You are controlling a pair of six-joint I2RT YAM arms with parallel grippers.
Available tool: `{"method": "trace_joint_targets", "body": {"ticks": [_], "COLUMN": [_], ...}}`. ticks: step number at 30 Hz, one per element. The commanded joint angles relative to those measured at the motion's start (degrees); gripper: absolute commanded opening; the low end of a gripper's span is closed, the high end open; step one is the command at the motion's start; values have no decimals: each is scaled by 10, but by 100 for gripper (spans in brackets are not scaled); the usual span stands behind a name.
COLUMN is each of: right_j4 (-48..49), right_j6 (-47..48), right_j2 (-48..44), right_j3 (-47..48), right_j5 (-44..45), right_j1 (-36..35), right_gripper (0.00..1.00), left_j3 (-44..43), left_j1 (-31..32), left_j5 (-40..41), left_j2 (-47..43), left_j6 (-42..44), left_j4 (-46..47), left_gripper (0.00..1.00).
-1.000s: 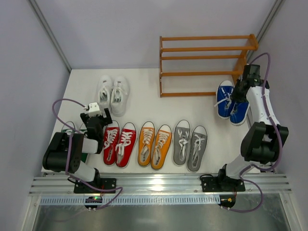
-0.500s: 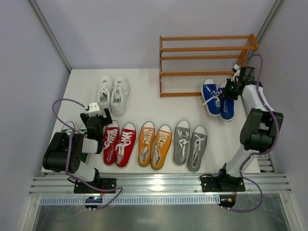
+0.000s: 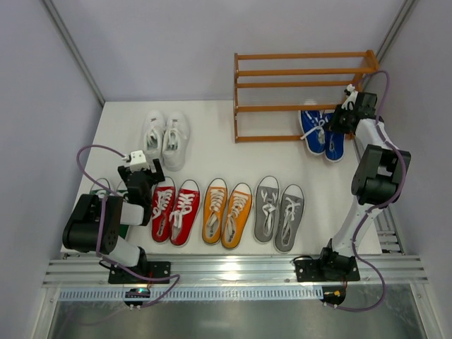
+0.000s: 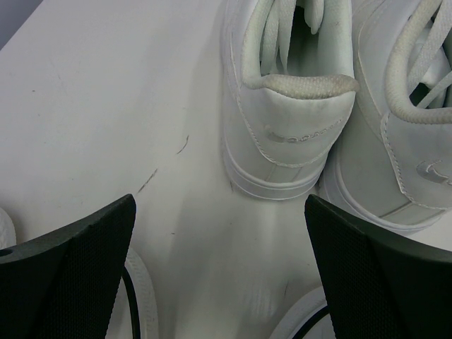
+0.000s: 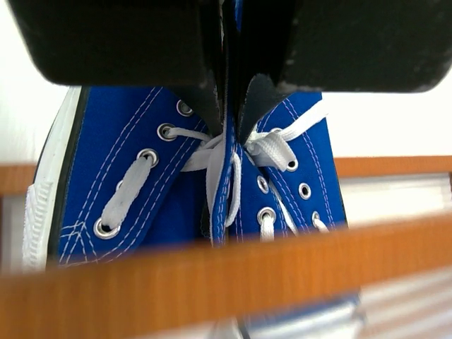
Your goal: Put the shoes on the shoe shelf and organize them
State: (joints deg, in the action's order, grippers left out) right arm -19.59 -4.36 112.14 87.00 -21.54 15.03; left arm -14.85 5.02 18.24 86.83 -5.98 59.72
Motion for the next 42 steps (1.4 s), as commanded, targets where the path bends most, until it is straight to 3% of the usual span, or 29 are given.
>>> {"method": "trace_joint_targets", "body": {"ticks": [1, 5, 16, 36, 37, 38, 41, 42], "right_j4": [89, 71, 128, 193, 192, 192, 193, 231], "right_j6": [36, 59, 72, 16, 10, 7, -5, -8], "right_j2": [-3, 27, 49, 106, 106, 104, 78, 62], "right_j3": [105, 154, 138, 177, 176, 176, 154, 115], "right_j5": [-51, -61, -25, -2, -3, -3, 0, 11], "right_j1": [0, 4, 5, 4, 5, 4, 4, 4], "right_gripper": [4, 4, 4, 4, 7, 36, 61, 78], "left_j3": [-10, -10, -10, -9, -9, -10, -9, -10], "left_j1": [0, 0, 0, -1, 0, 0, 0, 0], "left_j5": [7, 7, 8, 7, 8, 7, 8, 8], "left_j2": [-11, -11, -10, -10, -10, -10, -10, -11], "left_j6": [-3, -3, -2, -2, -2, -2, -2, -2], "left_j4": [24, 28, 29, 29, 29, 29, 29, 29], "left_gripper": [100, 100, 100, 100, 100, 100, 100, 99]}}
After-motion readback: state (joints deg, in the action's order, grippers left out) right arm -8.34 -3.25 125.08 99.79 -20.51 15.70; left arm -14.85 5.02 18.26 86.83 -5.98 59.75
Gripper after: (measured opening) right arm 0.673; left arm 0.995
